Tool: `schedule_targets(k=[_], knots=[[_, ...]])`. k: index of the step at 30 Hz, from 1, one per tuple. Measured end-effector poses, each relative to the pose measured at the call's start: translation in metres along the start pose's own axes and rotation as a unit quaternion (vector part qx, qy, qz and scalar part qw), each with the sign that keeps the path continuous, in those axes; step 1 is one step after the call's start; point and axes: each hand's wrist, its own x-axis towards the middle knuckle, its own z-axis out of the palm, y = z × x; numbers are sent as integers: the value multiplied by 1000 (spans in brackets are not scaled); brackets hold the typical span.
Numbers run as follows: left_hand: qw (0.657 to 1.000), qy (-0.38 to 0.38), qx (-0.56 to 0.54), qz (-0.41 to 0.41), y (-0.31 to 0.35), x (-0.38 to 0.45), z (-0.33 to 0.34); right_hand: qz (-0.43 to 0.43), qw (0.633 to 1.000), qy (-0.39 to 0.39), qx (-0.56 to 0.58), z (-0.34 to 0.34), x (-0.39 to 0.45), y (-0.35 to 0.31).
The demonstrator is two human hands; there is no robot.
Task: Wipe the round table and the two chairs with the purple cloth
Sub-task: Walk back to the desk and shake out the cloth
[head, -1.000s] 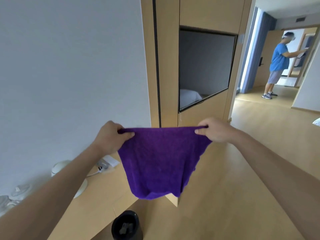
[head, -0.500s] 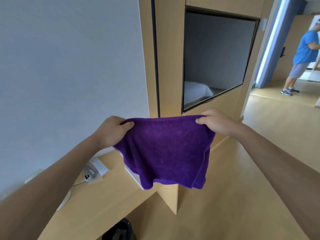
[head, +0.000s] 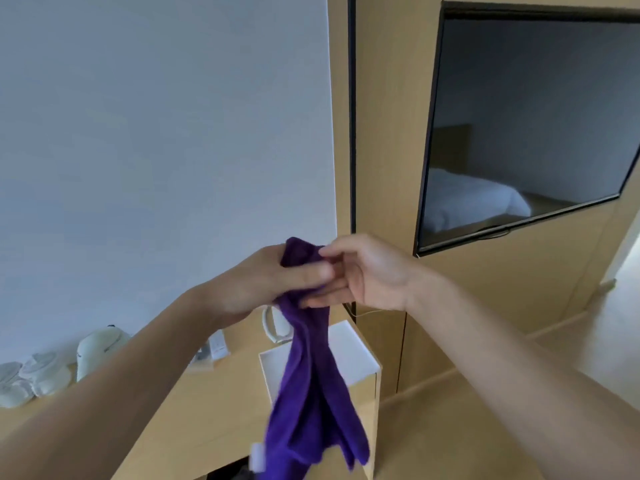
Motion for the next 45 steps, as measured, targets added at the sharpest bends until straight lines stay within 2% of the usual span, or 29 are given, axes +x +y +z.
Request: schedule_targets(k=[2, 4, 5, 7, 8, 10, 12, 15, 16, 18, 20, 22, 26, 29, 32, 34, 36, 37, 38, 41, 43, 45], knots=[[996, 43, 71, 45, 9, 7, 6, -7, 997, -65, -45, -9, 1, -11], [991, 99, 82, 34, 13, 9, 1, -42, 988, -64, -131, -22, 4, -20], [990, 109, 88, 17, 14, 11, -2, -81, 972, -24, -220, -29, 8, -24], [988, 105, 111, -12, 12, 18, -5, -171, 889, 72, -420, -41, 19, -31], [989, 98, 110, -21, 8, 23, -5, -190, 854, 67, -479, -43, 26, -33], [991, 89, 97, -30, 2, 33, -4, -171, 834, -2, -525, -44, 45, -36], [990, 110, 84, -23, -7, 42, -10, -150, 817, -25, -556, -42, 69, -38], [969, 245, 34, -15, -30, 50, -29, -182, 785, 25, -592, -38, 106, -38], [949, 315, 6, -12, -42, 50, -33, -189, 785, 36, -589, -37, 118, -37], [888, 460, -12, -26, -74, 45, -33, -195, 788, 38, -583, -30, 138, -33], [839, 534, -43, -91, -113, 38, -23, -190, 781, 39, -593, -22, 157, -31], [833, 507, -132, -177, -150, 32, -9, -195, 772, 38, -604, -11, 171, -37], [807, 348, -320, -352, -198, 35, 8, -211, 755, 24, -620, 10, 190, -50], [804, 293, -371, -361, -214, 59, 0, -223, 789, 30, -572, 24, 199, -60], [807, 286, -431, -286, -211, 93, -10, -207, 869, 19, -450, 37, 205, -73], [774, 318, -506, -208, -202, 114, -16, -179, 922, -3, -342, 42, 209, -81], [720, 329, -598, -124, -193, 128, -24, -160, 956, -9, -245, 41, 217, -88], [697, 318, -636, -87, -186, 132, -29, -156, 967, -1, -200, 37, 221, -91], [689, 295, -660, -58, -181, 133, -32, -153, 976, 13, -157, 30, 227, -95], [687, 247, -684, 2, -174, 135, -40, -123, 986, 89, -61, -7, 244, -92], [682, 252, -687, 15, -176, 138, -42, -72, 987, 132, -52, -42, 254, -68], [672, 246, -698, 20, -182, 142, -43, -10, 985, 149, -89, -77, 262, -25]])
